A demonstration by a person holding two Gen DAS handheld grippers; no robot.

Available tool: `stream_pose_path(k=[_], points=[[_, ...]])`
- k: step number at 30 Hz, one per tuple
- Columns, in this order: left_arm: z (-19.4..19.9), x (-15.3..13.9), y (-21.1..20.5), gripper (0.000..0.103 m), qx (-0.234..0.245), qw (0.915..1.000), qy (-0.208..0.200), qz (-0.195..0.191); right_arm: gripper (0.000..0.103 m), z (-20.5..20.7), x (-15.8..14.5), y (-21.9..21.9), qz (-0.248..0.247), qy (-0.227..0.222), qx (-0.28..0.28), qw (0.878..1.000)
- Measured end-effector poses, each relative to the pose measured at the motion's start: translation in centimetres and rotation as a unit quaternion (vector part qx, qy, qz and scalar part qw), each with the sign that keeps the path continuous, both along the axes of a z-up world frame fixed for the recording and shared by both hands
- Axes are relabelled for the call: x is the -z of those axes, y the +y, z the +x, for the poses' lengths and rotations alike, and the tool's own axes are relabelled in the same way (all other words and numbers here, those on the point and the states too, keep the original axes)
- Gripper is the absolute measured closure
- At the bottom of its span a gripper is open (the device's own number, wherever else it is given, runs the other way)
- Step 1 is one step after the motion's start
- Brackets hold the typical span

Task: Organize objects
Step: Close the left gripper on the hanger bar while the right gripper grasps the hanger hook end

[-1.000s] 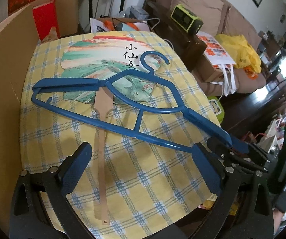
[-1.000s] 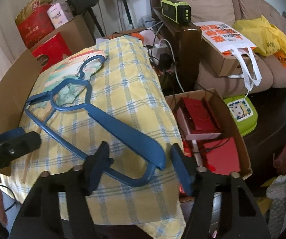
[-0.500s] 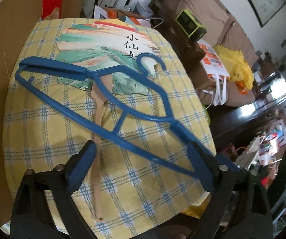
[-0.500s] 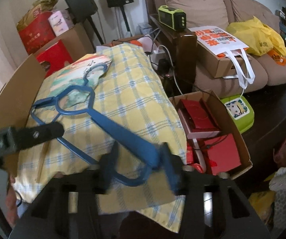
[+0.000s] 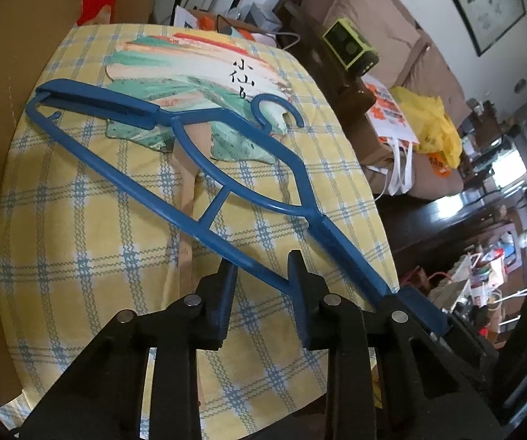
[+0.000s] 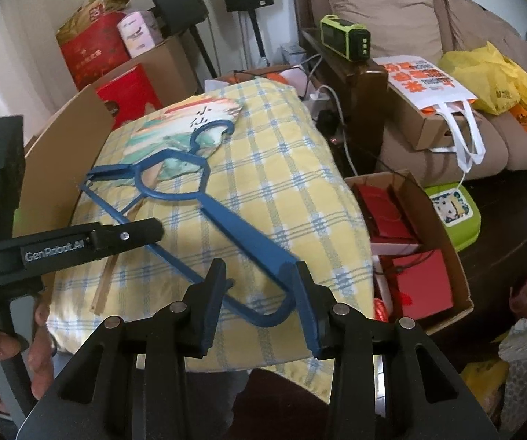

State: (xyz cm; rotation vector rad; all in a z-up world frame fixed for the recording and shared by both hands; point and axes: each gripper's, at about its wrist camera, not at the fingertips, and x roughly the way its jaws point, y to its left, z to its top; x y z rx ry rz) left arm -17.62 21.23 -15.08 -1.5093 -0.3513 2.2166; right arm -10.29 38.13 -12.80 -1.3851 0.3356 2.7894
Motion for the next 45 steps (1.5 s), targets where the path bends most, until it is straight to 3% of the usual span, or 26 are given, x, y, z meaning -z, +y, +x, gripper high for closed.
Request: stream_pose_path(k=[3, 14, 18, 30, 45], points=[[0.1, 0.0, 0.2, 0.078, 0.003, 1.0000, 0.003, 0.000, 0.053, -0.4, 0.1, 0.2, 0.015, -0.001, -0.004, 1.000], [0.2, -0.1, 0.4, 0.078, 0.013, 0.9999, 0.003, 0.004, 0.052, -4.7, 2.2, -2.2, 0.063, -0.026, -0.106, 0.992], [0.3, -0.1, 0.4, 0.078, 0.012, 0.9999, 0.004, 0.005, 0.071, -5.0, 2.4, -2.4, 0.067, -0.022, -0.129, 0.989], [1.5, -2.8, 0.2, 0.089, 0.018, 0.9988, 0.042, 0.018, 0.087, -3.7, 0.9, -3.3, 0.044, 0.005, -0.143, 0.989], [2.9, -5.9, -1.7, 0.090, 0.010, 0.9969, 0.066, 0.042, 0.088, -2.1, -2.0, -4.1, 0.017, 0.041, -0.131, 0.990]])
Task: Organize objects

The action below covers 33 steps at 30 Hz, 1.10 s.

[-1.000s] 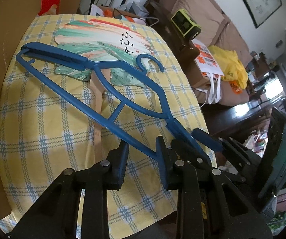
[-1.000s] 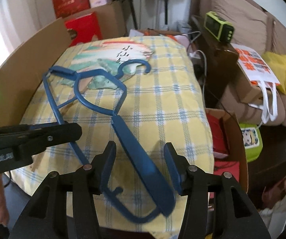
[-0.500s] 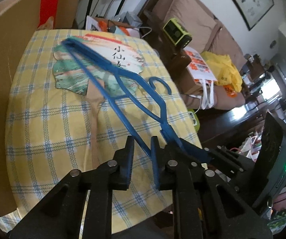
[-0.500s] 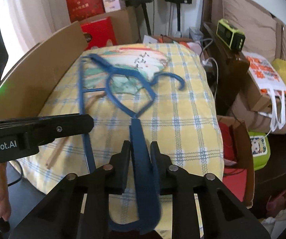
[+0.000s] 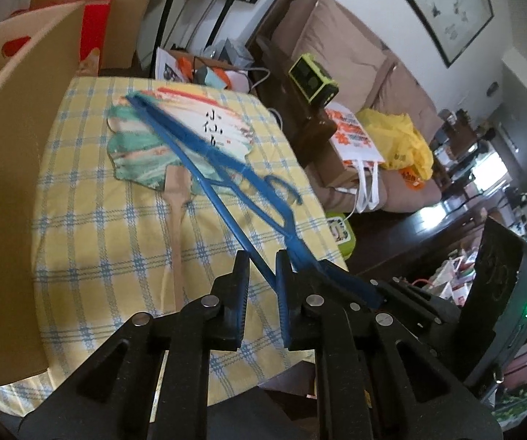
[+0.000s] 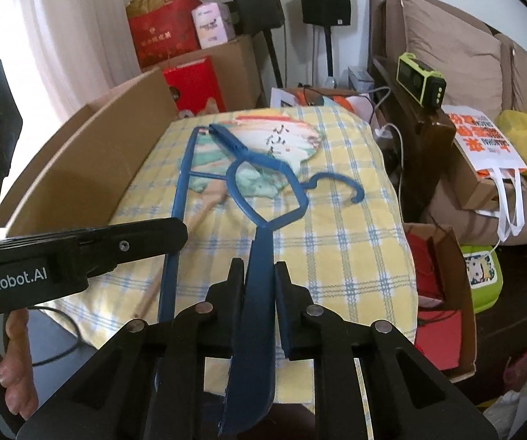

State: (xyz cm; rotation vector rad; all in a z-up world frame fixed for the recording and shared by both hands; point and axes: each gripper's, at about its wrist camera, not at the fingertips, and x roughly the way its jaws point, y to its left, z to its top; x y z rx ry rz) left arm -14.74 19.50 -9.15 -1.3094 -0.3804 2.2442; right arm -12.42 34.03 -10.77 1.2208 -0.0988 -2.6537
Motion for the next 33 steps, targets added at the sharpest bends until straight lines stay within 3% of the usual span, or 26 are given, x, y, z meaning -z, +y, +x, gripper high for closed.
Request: stream_pose_path(k=[10, 16, 18, 21, 25, 26, 29, 33], points=[[0.6, -3.8, -2.2, 0.090, -0.013, 0.9993, 0.028, 0.023, 0.088, 0.8, -3.7, -2.0, 0.006, 0.044, -0.007, 0.999], [1.1, -7.0, -3.9, 0.098, -0.015, 0.9976, 0.055, 0.038, 0.088, 1.1, -6.3, -3.5, 0.001, 0.070, -0.017, 0.997], [1.2, -7.7, -4.1, 0.098, -0.015, 0.9973, 0.062, 0.038, 0.099, 1.3, -7.1, -4.5, 0.001, 0.080, -0.027, 0.996], [0.9, -7.4, -4.9, 0.098, -0.029, 0.9976, 0.056, 0.026, 0.098, 1.4, -8.1, -5.8, 0.001, 0.087, -0.034, 0.996], [0.7, -5.2, -5.7, 0.097, -0.032, 0.9992, 0.024, -0.002, 0.098, 0.4, -7.2, -5.9, 0.011, 0.051, -0.022, 0.998], [0.7, -4.5, -5.8, 0.096, -0.031, 0.9993, 0.017, -0.009, 0.098, -0.1, -6.3, -5.6, 0.013, 0.033, -0.016, 0.999], [1.0, -2.6, -5.5, 0.076, -0.027, 0.9992, 0.000, -0.030, 0.093, -0.7, -4.1, -4.6, 0.010, 0.001, 0.002, 1.000], [1.4, -0.6, -5.0, 0.062, -0.020, 0.9988, -0.018, -0.041, 0.074, -1.2, -1.7, -3.8, 0.006, -0.025, 0.009, 1.000]])
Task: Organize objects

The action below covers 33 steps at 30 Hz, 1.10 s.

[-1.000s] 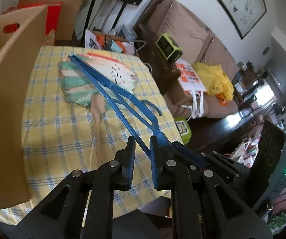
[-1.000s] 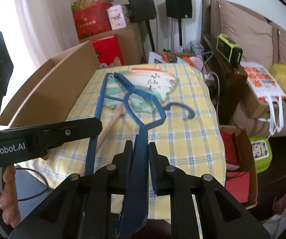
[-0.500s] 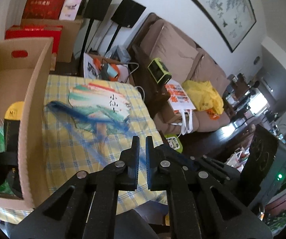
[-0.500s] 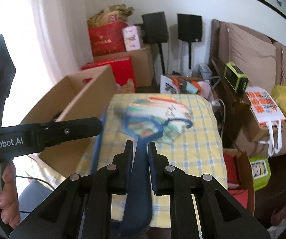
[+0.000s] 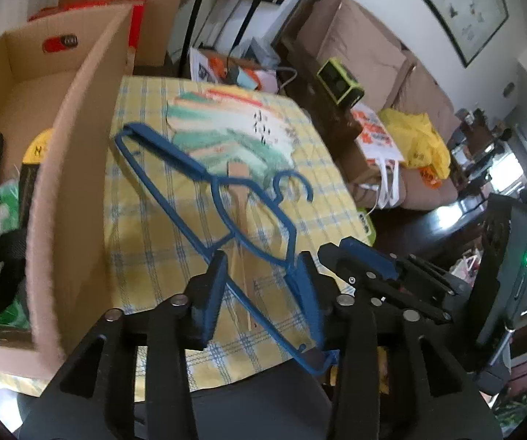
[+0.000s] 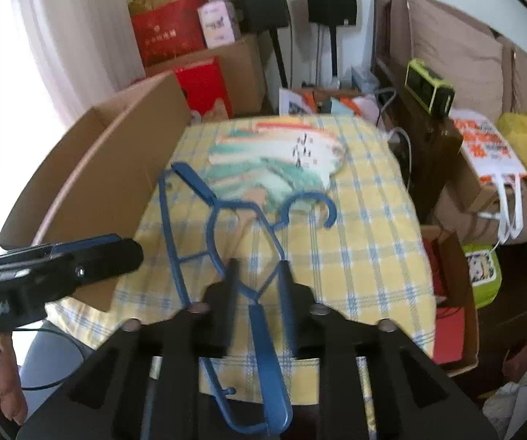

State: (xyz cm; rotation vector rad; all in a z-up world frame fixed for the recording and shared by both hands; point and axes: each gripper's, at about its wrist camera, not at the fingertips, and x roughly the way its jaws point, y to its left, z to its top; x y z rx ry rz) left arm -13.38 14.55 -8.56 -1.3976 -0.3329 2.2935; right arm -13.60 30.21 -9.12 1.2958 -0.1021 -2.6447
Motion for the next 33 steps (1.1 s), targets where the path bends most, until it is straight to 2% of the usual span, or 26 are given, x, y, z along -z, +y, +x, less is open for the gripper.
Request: stream_pose_path(k=[8, 20, 25, 27, 29, 30, 33], points=[[-0.2, 2.7, 1.0, 0.050, 0.001, 0.9991, -0.021, -0.038, 0.074, -1.4, 2.8, 1.6, -0.014, -0.031, 0.020, 0.999], [-0.6, 5.9, 2.3, 0.049, 0.014, 0.9963, -0.041, -0.074, 0.074, -5.2, 4.7, 1.6, -0.030, -0.059, 0.004, 0.998], [-0.9, 6.0, 2.5, 0.049, 0.012, 0.9964, -0.033, -0.078, 0.074, -6.1, 5.6, 1.0, -0.026, -0.070, -0.005, 0.997], [-1.0, 6.0, 2.5, 0.049, 0.011, 0.9965, -0.030, -0.078, 0.077, -6.2, 5.9, 0.9, -0.025, -0.074, -0.006, 0.997], [-1.0, 6.1, 2.6, 0.054, 0.013, 0.9968, -0.024, -0.075, 0.081, -6.3, 6.1, 0.8, -0.025, -0.074, -0.007, 0.997], [-1.1, 6.1, 2.7, 0.064, 0.015, 0.9969, -0.023, -0.073, 0.087, -6.4, 6.2, 0.8, -0.026, -0.074, -0.008, 0.997], [-1.1, 6.1, 3.0, 0.075, 0.019, 0.9959, -0.010, -0.088, 0.091, -6.5, 6.2, 1.0, -0.039, -0.076, -0.004, 0.996]])
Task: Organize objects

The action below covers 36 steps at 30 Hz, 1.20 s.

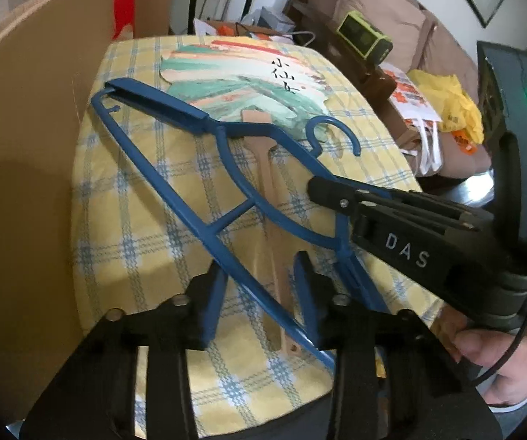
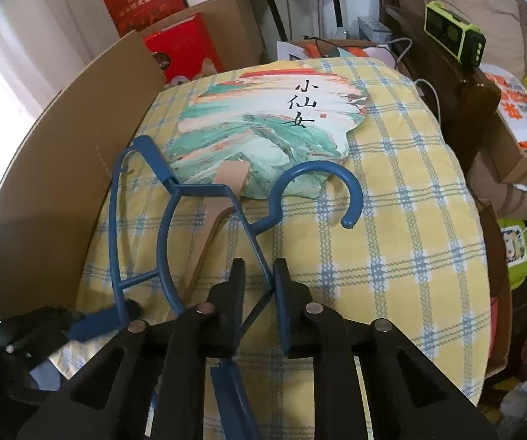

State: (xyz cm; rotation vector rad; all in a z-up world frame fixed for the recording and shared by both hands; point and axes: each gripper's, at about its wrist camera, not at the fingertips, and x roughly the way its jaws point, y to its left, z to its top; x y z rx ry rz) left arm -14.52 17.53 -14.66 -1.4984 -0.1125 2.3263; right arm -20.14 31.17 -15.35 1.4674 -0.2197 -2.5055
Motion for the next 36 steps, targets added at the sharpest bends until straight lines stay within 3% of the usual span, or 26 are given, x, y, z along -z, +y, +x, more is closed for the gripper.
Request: stream_pose_path(k=[2, 10, 14, 25, 36], points=[[0.0, 0.0, 0.0, 0.080, 0.003, 1.0000, 0.006, -0.003, 0.092, 0.0, 0.0, 0.1, 0.003, 0.005, 0.006, 1.000], [0.6, -1.9, -0.6, 0.082, 0.002, 0.9993, 0.034, 0.017, 0.092, 1.4, -0.9, 1.0, -0.034, 0.024, 0.024, 0.999], [1.4, -4.3, -0.5, 0.083, 0.007, 0.9975, 0.064, 0.030, 0.092, 2.3, -2.9, 1.3, -0.040, 0.045, 0.024, 0.998], [1.3, -9.5, -1.8, 0.083, 0.010, 0.9935, 0.087, 0.072, 0.092, 3.9, -10.2, 0.7, -0.031, 0.109, 0.013, 0.993], [0.0, -13.4, -7.2, 0.085, -0.005, 0.9911, 0.107, 0.079, 0.092, 2.7, -13.9, -3.6, -0.053, 0.128, -0.023, 0.990]])
